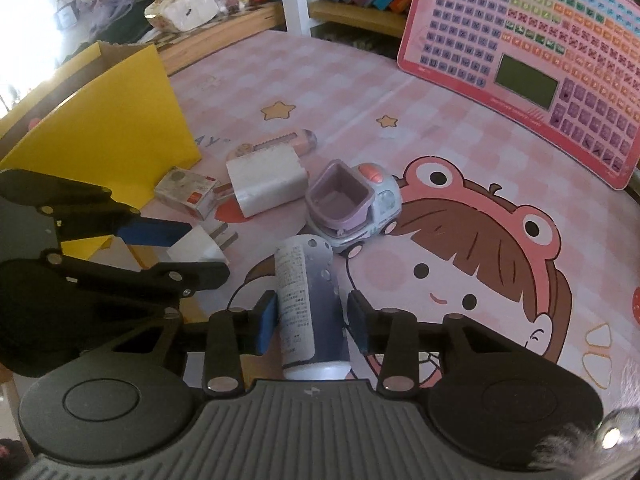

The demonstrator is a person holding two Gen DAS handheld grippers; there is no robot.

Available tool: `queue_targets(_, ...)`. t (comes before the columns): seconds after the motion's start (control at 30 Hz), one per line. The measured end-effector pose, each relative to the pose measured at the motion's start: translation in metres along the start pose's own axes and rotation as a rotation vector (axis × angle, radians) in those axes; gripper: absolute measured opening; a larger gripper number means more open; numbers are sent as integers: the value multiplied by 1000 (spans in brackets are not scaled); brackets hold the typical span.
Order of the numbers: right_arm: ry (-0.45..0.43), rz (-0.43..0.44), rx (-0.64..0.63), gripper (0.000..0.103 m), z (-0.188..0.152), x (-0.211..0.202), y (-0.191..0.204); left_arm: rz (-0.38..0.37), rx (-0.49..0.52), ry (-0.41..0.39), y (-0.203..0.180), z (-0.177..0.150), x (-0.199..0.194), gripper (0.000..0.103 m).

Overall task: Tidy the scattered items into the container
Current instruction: 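Grasp the white charger with the left tool while the right grasps the spray bottle, then carry the charger and spray bottle with both tools over the yellow box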

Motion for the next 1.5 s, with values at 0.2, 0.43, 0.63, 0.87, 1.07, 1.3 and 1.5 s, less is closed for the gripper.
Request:
queue_targets(0.2, 3, -11, 1, 31, -8, -8, 4, -2, 17, 1, -4, -2, 0, 25)
queue_targets(0.43, 0, -35, 95, 31, -30, -33, 1, -64, 6, -32, -16, -7, -26, 25)
queue_targets(0.63, -21, -70, 159, 31, -47, -57, 4, -92, 3, -41, -23, -18, -49, 25)
queue_targets(0.87, -37, -52, 223, 31, -62, -82, 13, -139, 7, -43, -32, -33, -77, 25)
queue_targets(1.07, -45, -58, 287, 31, -82, -108, 28, -200, 7, -75, -40, -46, -100, 25)
queue_targets(1.3, -60, -130, 348, 31, -100, -134, 45, -263, 22, -100, -36, -56, -119, 25)
queue_targets(1.5, -95, -207, 404, 31, -105, -150, 66, -308, 79, -118, -25, -65, -135, 25)
Point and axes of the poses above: each gripper's, at about its wrist camera, not at the fingertips, and x roughly the way its jaws point, y to its left, z to its top, the point moved 3 cm from there along x, roughly the way its jaws point, and after that the axes turned 7 degrees about -z, right-handed, at the moved point
